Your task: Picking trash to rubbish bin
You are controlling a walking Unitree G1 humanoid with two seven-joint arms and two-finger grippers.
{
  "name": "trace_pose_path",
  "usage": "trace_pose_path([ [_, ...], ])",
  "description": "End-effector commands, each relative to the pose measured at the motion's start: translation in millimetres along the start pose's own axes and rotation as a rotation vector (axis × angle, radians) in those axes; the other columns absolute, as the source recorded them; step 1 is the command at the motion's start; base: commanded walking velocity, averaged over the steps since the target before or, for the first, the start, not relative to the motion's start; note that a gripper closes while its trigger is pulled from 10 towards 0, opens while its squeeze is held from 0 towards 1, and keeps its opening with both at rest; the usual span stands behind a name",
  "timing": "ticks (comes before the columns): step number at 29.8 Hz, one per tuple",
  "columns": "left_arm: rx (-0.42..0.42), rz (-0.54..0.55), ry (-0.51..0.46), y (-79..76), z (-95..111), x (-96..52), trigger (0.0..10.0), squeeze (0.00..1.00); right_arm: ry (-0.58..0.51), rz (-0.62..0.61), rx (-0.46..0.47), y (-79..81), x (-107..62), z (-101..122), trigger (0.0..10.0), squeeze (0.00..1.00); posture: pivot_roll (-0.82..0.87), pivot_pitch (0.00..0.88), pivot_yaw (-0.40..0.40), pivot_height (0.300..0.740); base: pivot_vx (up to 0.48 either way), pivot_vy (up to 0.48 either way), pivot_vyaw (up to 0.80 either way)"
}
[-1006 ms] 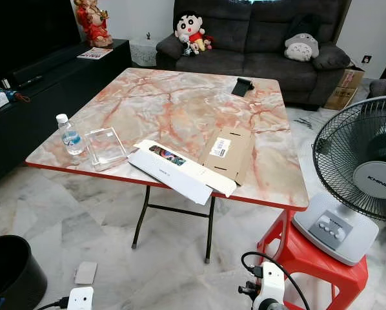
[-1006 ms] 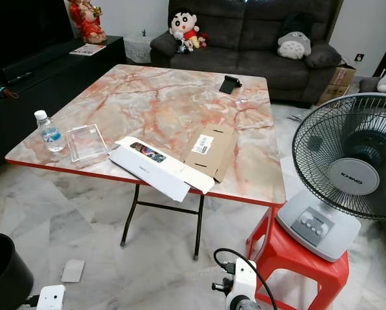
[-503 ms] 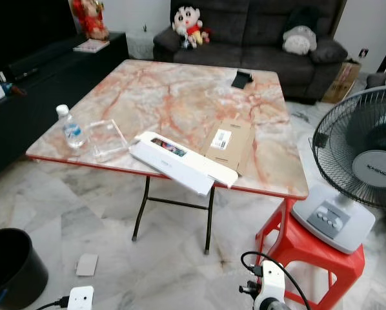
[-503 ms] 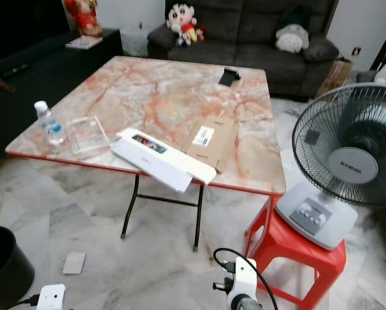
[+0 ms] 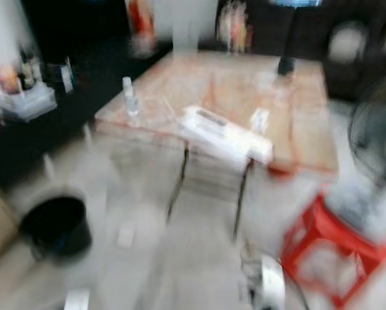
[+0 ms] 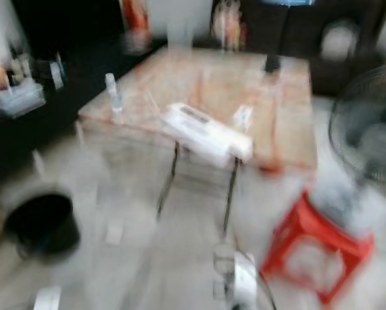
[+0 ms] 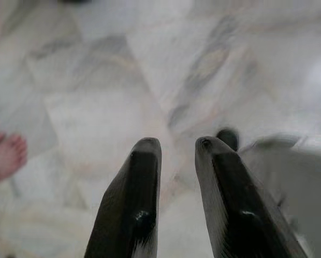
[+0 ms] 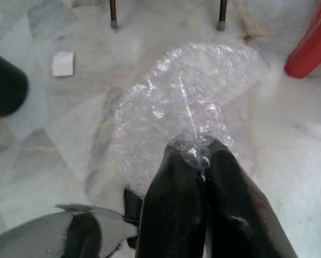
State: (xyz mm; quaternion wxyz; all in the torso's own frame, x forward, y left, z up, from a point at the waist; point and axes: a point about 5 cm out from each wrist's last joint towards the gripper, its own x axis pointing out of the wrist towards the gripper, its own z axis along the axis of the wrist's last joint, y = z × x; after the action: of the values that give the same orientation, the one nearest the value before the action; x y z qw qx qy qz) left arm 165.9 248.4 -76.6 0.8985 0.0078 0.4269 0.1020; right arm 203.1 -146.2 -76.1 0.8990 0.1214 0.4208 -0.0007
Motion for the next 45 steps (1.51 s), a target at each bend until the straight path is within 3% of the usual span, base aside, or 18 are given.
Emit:
trace_pose_path([
  [1,0.001,-0.001,-0.001,-1.3,-2.3,-0.7,10.0,0.00,-0.010,-0.021,-0.006,-6.2,-0.2,4.3,10.0,0.00,0.06,0.000,-0.021,0.740,-0.315,0.000,0.00],
  [45,-0.015,0.002,-0.014,-4.5,-0.7,-0.2,10.0,0.00,-0.011,-0.017,-0.016,-4.7,0.0,4.6,10.0,0.00,0.05,0.000,-0.020,0.740,0.000,0.000,0.78],
])
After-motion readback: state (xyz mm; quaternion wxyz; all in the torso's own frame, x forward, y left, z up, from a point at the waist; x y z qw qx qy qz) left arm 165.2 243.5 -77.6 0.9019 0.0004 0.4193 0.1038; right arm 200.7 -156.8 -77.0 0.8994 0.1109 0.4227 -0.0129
